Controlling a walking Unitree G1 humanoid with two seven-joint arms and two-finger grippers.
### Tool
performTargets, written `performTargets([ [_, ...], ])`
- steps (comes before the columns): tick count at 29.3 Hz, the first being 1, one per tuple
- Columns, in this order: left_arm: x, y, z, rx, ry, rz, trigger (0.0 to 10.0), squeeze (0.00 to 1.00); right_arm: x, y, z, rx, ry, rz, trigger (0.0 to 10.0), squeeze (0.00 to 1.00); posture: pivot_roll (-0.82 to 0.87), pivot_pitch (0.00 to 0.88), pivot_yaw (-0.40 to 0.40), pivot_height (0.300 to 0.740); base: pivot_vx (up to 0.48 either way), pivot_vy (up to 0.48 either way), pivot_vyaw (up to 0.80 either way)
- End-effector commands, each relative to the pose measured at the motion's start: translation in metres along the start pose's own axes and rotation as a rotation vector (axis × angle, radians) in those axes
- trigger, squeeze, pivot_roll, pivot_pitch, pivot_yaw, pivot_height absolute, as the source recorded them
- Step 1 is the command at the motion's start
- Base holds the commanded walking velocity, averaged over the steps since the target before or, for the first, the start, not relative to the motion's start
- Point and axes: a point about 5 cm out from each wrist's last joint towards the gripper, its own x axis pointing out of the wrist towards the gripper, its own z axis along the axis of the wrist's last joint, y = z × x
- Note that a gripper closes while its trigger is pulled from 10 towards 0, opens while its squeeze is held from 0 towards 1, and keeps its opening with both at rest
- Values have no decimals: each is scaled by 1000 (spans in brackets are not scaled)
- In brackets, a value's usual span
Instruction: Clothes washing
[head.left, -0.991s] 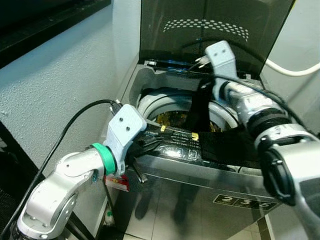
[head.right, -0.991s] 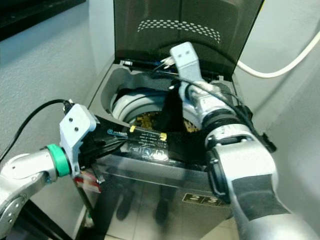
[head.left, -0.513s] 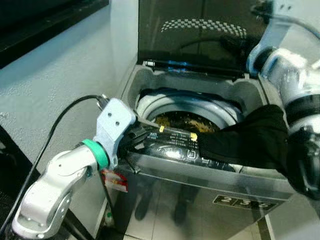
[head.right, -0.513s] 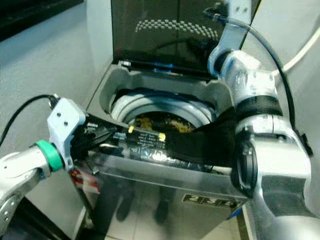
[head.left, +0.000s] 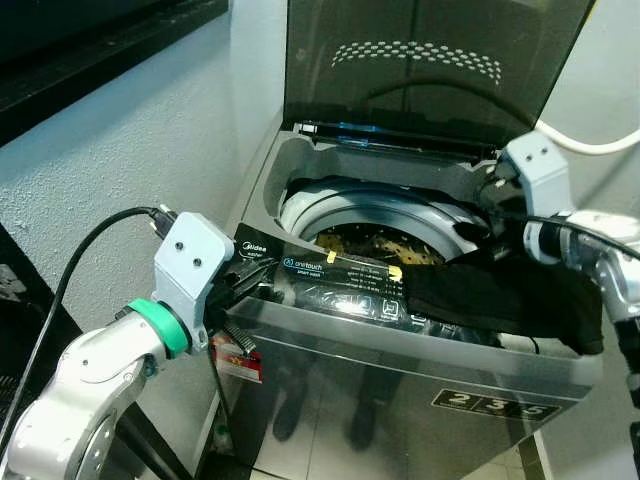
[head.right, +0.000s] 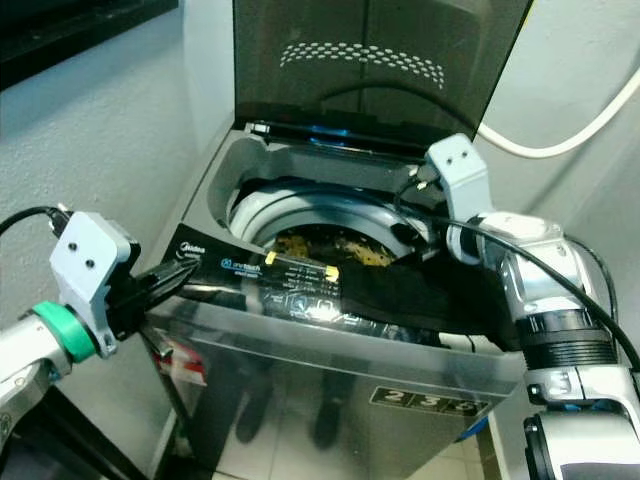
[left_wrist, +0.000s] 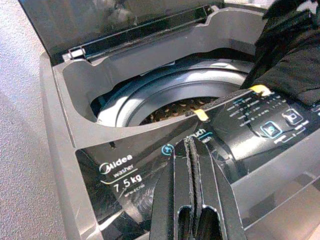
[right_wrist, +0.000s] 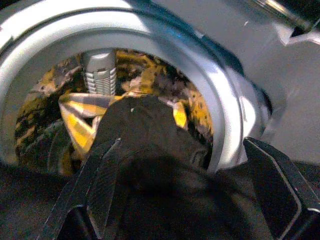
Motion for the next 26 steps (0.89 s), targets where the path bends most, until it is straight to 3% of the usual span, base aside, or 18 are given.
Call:
performTargets([
  [1, -1, -3, -4, -11, 15, -9, 10000, 0, -2, 1, -3, -1, 21, -12, 10000, 1000, 64, 76, 10, 740, 0, 0, 0],
  [10, 0, -5, -6, -16, 16, -8, 10000, 0, -4, 5, -19, 46, 40, -174, 10000, 1000, 61, 71, 10, 740, 0, 0, 0],
  [12, 0, -5, -6, -15, 15, -10, 10000, 0, -2, 1, -21, 51, 18, -234, 10000, 945, 63, 70, 14, 740, 0, 0, 0],
  [13, 0, -4, -6, -11, 18, -12, 10000, 0, -1, 0, -24, 42, 5, -272, 10000, 345, 63, 70, 14, 740, 0, 0, 0],
  [14, 0, -4, -6, -11, 18, -12, 10000, 0, -1, 0, -24, 42, 5, -272, 10000, 345, 63, 70, 14, 740, 0, 0, 0],
  [15, 0, -4, -6, -9, 19, -14, 10000, 0, 0, 0, -26, 14, 10, -295, 10000, 0, 64, 69, 16, 740, 0, 0, 0],
  [19, 0, -4, -6, -7, 20, -16, 10000, 0, 1, 2, -27, -7, 15, -298, 10000, 0, 64, 69, 16, 740, 0, 0, 0],
  [21, 0, -5, -8, -4, 31, -34, 10000, 0, 2, 11, -32, -70, 80, -268, 10000, 0, 64, 69, 16, 740, 0, 0, 0],
  [26, 0, -6, -9, -3, 38, -34, 10000, 0, 2, 13, -33, -62, 88, -271, 10000, 0, 64, 70, 15, 740, 0, 0, 0],
])
